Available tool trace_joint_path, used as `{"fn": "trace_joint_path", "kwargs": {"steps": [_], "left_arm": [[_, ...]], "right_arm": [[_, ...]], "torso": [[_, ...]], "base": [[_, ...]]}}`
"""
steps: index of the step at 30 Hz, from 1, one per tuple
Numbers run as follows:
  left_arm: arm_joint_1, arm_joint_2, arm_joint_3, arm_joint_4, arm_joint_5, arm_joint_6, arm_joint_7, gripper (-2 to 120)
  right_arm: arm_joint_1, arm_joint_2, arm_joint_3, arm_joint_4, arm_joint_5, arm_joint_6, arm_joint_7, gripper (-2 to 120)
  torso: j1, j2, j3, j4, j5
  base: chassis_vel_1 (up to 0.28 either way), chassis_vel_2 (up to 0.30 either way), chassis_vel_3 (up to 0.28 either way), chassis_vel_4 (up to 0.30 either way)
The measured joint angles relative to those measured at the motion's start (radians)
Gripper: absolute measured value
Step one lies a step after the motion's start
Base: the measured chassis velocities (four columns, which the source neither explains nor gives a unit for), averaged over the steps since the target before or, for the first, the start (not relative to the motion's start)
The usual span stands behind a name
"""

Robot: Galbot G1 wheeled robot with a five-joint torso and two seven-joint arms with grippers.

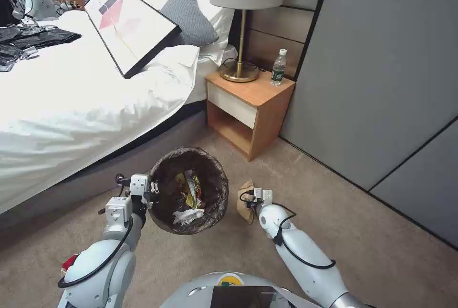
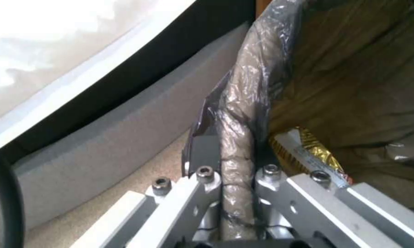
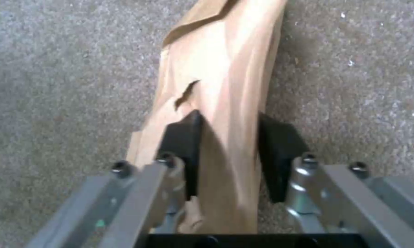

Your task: Pick up the trash bin, then pick up the garbage from the floor and place it into the trash bin.

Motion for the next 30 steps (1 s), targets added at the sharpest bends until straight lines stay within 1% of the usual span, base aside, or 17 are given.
{"fn": "trace_joint_path", "kwargs": {"steps": [2,3,4,6,8,18,21,22,24,25,27,28,29,30], "left_arm": [[0.0,0.0,0.0,0.0,0.0,0.0,0.0,2],[0.0,0.0,0.001,0.0,0.0,0.0,0.0,2],[0.0,0.0,0.001,0.0,0.0,0.0,0.0,2],[0.002,0.0,0.0,0.0,0.0,0.0,0.0,2],[0.003,0.0,0.0,0.0,0.0,0.0,0.0,2],[0.006,-0.001,0.001,-0.003,0.0,-0.001,-0.001,2],[0.005,0.0,-0.001,-0.005,-0.002,-0.001,-0.001,2],[0.005,0.0,-0.001,-0.005,-0.002,-0.001,-0.001,2],[0.005,0.001,-0.001,-0.006,-0.006,-0.001,-0.001,2],[0.005,0.001,-0.001,-0.006,-0.006,-0.001,-0.001,2],[0.004,0.003,-0.001,-0.006,-0.006,-0.001,-0.001,2],[0.004,0.003,-0.002,-0.006,-0.006,-0.001,-0.001,2],[0.004,0.003,-0.002,-0.006,-0.006,-0.001,-0.001,2],[0.004,0.004,-0.003,-0.006,-0.006,0.0,-0.001,2]], "right_arm": [[0.0,0.001,0.0,-0.001,-0.001,0.001,-0.002,18],[0.0,0.002,0.0,-0.003,-0.003,0.002,-0.004,11],[0.0,0.002,0.0,-0.003,-0.003,0.002,-0.004,11],[0.0,0.004,0.001,-0.009,-0.009,0.004,-0.008,2],[0.001,0.006,0.001,-0.013,-0.012,0.004,-0.009,0],[-0.002,0.003,0.003,0.003,-0.035,0.012,-0.013,0],[-0.02,-0.032,0.017,0.092,-0.048,0.018,-0.021,0],[-0.02,-0.032,0.017,0.092,-0.048,0.018,-0.021,0],[-0.038,-0.066,0.035,0.158,-0.08,0.031,-0.044,0],[-0.038,-0.066,0.035,0.158,-0.08,0.031,-0.044,0],[-0.053,-0.096,0.051,0.227,-0.108,0.048,-0.058,0],[-0.063,-0.127,0.062,0.289,-0.108,0.049,-0.059,0],[-0.063,-0.127,0.062,0.289,-0.108,0.049,-0.059,0],[-0.07,-0.154,0.072,0.344,-0.103,0.045,-0.058,0]], "torso": [[0.0,0.0,0.0,0.0,0.0],[0.0,0.0,0.0,0.0,0.0],[0.0,0.0,0.0,0.0,0.0],[0.0,0.0,0.0,0.0,0.0],[0.0,0.0,0.0,-0.0001,-0.0001],[0.0,0.0,0.0,0.0,0.0001],[0.0,0.0,0.0,-0.0001,0.0001],[0.0,0.0,0.0,-0.0001,0.0001],[0.0,0.0,0.0,-0.0002,0.0],[0.0,0.0,0.0,-0.0002,0.0],[0.0,0.0,0.0,-0.0002,0.0003],[0.0,0.0,0.0,0.0,0.0001],[0.0,0.0,0.0,0.0,0.0001],[0.0,0.0,0.0,-0.0003,-0.0001]], "base": [[0.0,0.0,0.0,0.0],[0.0,0.0,0.0,0.0],[0.0,0.0,0.0,0.0],[0.0,0.0,0.0,0.0],[0.0,0.0,0.0,0.0],[0.0,0.0,0.0,0.0],[0.0,0.0,0.0,0.0],[0.0,0.0,0.0,0.0],[0.0,0.0,0.0,0.0],[0.0,0.0,0.0,0.0],[0.0,0.0,0.0,0.0],[0.0,0.0,0.0,0.0],[0.0,0.0,0.0,0.0],[0.0,0.0,0.0,0.0]]}}
